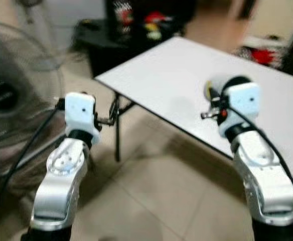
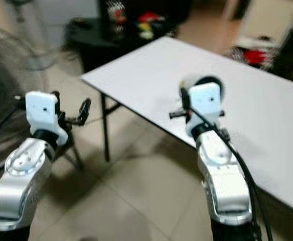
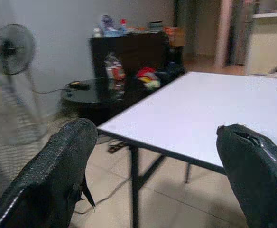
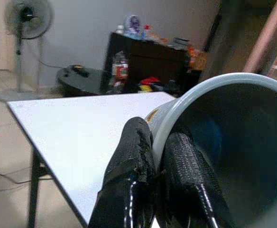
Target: Setting the table
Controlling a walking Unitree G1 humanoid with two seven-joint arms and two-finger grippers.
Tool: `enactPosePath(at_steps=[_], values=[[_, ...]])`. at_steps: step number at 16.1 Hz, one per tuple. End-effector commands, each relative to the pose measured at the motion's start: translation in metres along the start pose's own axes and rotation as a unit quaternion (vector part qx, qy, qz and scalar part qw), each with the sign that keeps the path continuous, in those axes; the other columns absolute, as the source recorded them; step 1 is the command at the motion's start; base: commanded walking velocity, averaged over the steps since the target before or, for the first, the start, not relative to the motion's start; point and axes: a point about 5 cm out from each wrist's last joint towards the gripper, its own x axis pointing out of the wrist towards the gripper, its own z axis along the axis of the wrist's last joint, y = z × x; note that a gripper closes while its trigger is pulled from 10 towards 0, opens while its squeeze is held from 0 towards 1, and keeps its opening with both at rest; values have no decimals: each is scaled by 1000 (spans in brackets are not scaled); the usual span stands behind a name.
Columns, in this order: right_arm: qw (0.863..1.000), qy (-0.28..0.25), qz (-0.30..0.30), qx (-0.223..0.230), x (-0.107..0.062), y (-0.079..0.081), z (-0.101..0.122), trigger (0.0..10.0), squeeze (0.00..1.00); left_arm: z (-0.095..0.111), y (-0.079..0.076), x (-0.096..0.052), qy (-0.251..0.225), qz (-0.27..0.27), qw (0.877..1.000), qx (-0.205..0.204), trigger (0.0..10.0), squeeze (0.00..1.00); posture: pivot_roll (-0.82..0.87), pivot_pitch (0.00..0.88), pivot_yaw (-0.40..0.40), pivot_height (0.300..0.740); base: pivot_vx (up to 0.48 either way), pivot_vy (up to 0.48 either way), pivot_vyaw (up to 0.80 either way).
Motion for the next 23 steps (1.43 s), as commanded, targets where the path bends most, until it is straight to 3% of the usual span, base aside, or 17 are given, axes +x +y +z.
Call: enactPosePath(at_steps=[1,5,13,19,21,23], values=[[1000,-1,14,4,1,5,2,10000,0,4,4,0,-7,6,1000,6,10000,0,104,0,-61,740,349,0,-800],[1000,0,19,5,2,6,2,10000,0,3,5,-1,-8,6,1000,7,10000,0,107,0,-66,740,349,0,-711],[999,19,27,-21,2,6,-8,10000,0,0,6,-10,2,-5,1000,26,10000,0,144,0,-70,740,348,0,0],[997,21,70,-15,5,12,-10,10000,0,2,9,-11,1,-9,999,39,10000,0,151,0,-63,740,346,0,0],[995,22,100,9,6,16,-9,10000,0,3,9,-9,1,-13,999,43,10000,0,147,0,-51,740,347,0,0],[991,25,134,1,7,20,-8,10000,0,4,9,-7,0,-17,999,44,10000,0,136,0,-38,740,347,0,0]])
